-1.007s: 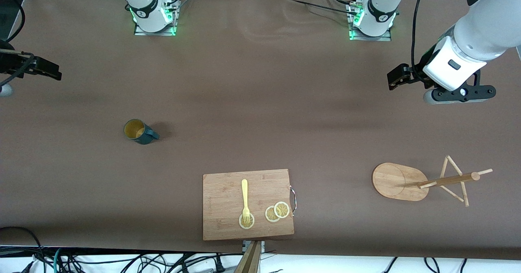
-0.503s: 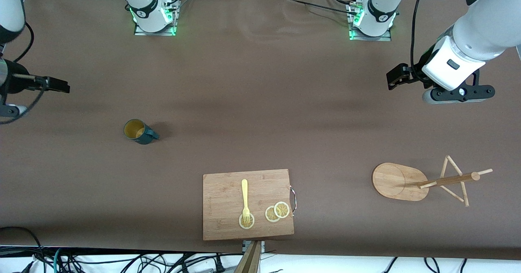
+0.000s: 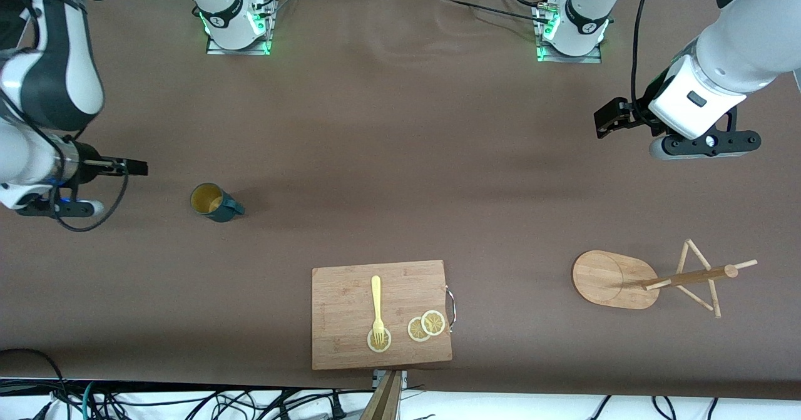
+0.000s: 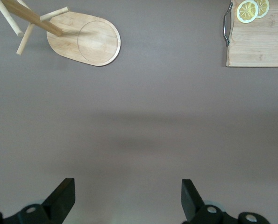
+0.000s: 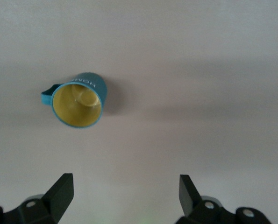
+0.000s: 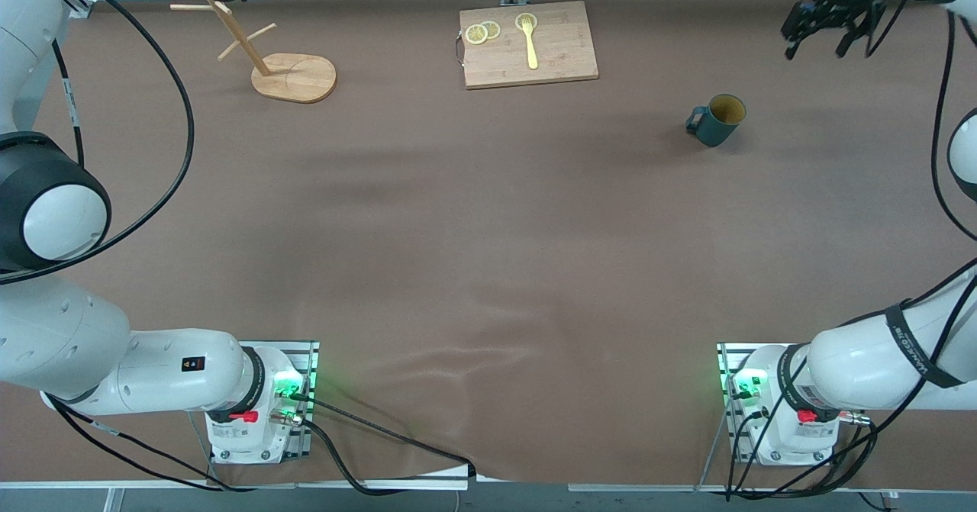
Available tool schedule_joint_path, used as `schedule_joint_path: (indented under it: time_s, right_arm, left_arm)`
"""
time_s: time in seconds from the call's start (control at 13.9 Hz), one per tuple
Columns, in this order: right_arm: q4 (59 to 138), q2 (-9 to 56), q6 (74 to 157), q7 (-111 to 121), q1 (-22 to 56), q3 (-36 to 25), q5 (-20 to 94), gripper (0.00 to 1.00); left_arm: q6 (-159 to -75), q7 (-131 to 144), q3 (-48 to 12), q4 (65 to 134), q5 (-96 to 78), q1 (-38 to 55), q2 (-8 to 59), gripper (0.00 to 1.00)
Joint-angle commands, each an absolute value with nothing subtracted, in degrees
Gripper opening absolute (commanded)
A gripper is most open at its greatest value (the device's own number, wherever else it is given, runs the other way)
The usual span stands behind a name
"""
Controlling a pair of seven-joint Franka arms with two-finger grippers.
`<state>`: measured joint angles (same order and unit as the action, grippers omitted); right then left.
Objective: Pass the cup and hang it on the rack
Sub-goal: 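Move the right gripper down to the teal mug's rim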
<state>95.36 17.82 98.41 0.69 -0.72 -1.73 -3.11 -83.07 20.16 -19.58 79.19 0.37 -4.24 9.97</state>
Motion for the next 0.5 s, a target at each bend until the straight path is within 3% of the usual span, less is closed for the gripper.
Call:
schedule_joint_path:
  time_s: [0.0,0.43]
  right_arm:
    - [105.2,15.5,107.6,0.5,-0.9,-1.4,-2.2,1.0]
    - [113.0,15.6,117.8,0.3,-0.9,-0.1,-1.8,1.0]
  left_arm:
    - [-82.7,20.6,-19.7,78.1,0.1,-4.1,10.2,1.0]
    - [-82.7,20.6,-19.8,78.1,0.3,-4.0,10.2,1.0]
